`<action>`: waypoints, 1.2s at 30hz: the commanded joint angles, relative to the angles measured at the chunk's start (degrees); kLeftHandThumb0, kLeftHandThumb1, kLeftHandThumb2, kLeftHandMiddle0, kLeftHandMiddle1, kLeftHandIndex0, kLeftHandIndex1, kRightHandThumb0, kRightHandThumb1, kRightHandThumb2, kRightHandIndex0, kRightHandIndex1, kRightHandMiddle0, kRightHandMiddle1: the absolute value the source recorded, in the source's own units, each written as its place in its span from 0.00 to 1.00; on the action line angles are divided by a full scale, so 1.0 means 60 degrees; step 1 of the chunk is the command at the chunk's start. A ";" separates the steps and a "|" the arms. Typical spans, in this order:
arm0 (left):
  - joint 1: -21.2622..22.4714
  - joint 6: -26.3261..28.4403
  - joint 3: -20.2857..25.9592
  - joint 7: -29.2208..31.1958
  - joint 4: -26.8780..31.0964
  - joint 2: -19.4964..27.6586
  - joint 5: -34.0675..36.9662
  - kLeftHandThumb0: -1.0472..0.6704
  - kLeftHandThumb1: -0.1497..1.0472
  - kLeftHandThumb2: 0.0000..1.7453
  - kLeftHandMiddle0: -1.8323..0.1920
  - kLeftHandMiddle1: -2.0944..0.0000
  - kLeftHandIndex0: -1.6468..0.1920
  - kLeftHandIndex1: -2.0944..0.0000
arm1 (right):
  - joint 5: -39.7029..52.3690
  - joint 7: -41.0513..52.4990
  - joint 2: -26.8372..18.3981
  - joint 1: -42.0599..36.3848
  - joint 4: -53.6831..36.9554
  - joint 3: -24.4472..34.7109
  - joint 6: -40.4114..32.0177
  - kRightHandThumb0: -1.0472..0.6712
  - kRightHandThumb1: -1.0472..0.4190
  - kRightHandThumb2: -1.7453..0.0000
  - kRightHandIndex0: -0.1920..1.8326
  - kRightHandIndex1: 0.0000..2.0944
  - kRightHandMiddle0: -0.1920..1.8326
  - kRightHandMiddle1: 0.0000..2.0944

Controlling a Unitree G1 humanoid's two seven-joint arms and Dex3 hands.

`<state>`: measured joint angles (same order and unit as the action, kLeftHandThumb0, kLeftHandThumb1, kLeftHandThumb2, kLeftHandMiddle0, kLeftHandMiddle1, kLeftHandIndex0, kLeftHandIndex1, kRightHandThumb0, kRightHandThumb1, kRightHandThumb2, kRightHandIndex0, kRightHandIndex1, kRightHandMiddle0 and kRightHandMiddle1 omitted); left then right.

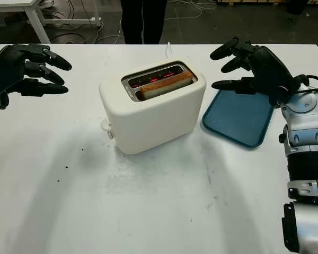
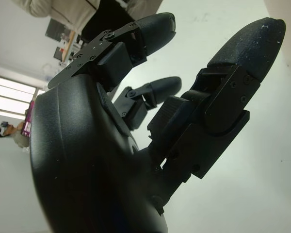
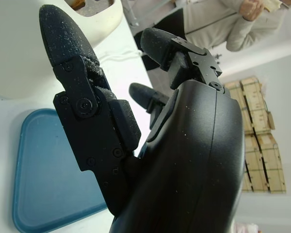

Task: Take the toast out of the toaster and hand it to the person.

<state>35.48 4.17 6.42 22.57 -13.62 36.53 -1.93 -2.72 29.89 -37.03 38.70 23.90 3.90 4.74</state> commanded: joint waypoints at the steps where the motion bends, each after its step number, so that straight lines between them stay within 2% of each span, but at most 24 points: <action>1: -0.0042 -0.0043 0.0085 -0.0014 0.0051 -0.0001 0.0046 0.00 0.60 0.00 0.51 0.59 0.44 0.68 | 0.0066 -0.0006 0.0035 0.0109 0.0051 0.0006 0.0086 0.09 0.15 1.00 0.13 0.63 0.18 0.49; 36: -0.0034 -0.0036 0.0097 -0.0026 0.0046 -0.0032 0.0065 0.00 0.60 0.00 0.50 0.58 0.44 0.68 | 0.0179 0.0055 0.0084 0.0151 0.0132 0.0039 -0.0122 0.08 0.16 1.00 0.12 0.63 0.18 0.49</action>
<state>35.48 4.31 6.48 22.57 -13.61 36.51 -1.92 -2.62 30.00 -36.99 38.70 24.91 3.90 4.76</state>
